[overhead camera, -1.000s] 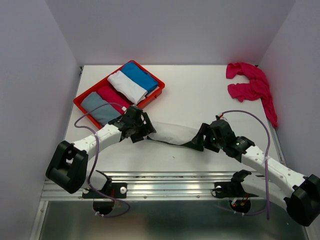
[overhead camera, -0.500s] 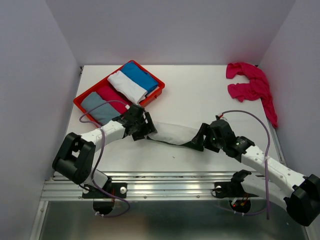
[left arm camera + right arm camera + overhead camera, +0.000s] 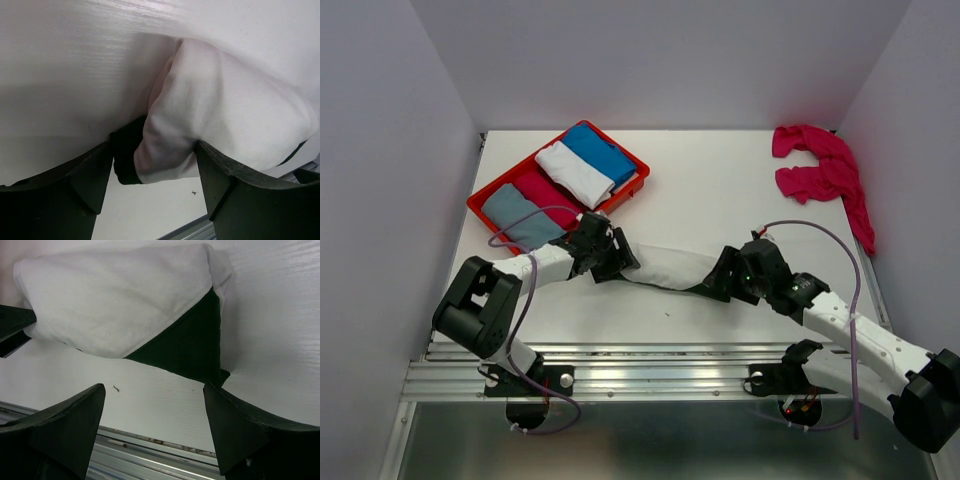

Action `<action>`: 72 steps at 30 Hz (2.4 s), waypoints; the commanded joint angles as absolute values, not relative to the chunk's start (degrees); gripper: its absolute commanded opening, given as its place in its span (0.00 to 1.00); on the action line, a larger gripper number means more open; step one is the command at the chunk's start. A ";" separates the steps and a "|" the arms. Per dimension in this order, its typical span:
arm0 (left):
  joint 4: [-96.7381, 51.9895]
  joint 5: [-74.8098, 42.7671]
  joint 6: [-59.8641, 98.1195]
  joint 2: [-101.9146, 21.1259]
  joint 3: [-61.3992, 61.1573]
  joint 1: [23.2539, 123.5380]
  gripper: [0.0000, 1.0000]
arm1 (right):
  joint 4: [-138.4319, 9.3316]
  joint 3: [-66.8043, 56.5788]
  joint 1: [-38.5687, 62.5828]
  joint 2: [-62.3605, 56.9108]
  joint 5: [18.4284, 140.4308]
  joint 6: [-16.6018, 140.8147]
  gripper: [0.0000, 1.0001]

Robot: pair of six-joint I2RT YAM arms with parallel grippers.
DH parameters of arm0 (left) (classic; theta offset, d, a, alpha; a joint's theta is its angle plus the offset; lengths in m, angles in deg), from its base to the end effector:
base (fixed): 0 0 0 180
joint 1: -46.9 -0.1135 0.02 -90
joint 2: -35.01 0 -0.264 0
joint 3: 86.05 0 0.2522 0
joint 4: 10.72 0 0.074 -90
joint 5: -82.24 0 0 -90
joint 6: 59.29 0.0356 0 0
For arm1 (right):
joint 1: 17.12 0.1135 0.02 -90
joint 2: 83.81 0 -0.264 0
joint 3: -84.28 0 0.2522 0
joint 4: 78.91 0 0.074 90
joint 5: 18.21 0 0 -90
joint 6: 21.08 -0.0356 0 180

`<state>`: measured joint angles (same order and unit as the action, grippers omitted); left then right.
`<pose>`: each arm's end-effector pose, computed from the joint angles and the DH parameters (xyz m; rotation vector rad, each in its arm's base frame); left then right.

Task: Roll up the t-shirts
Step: Roll the T-shirt to the center of the board, then pick up the T-shirt from the center of the board.

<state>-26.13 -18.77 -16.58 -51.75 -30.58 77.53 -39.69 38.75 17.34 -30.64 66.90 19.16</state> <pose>0.2506 -0.1563 0.1668 -0.2725 2.5332 -0.8262 0.1555 0.1031 0.2114 0.3698 2.4399 0.5759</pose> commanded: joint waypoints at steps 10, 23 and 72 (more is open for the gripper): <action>-23.33 -20.86 -17.37 -54.81 -31.43 77.66 0.21 | -40.36 39.23 16.81 -32.30 67.13 18.82 0.85; -30.36 -16.72 -11.48 -53.58 -25.27 77.66 0.00 | -42.80 52.48 16.81 -47.21 67.39 -8.85 0.88; -30.97 -19.01 -6.83 -57.19 -21.93 77.66 0.00 | -64.18 50.75 9.77 -22.97 71.26 5.02 0.01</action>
<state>-27.92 -20.82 -9.13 -57.02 -24.35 77.64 -65.81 51.91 9.93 -20.93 70.40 0.48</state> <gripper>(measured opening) 0.074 0.305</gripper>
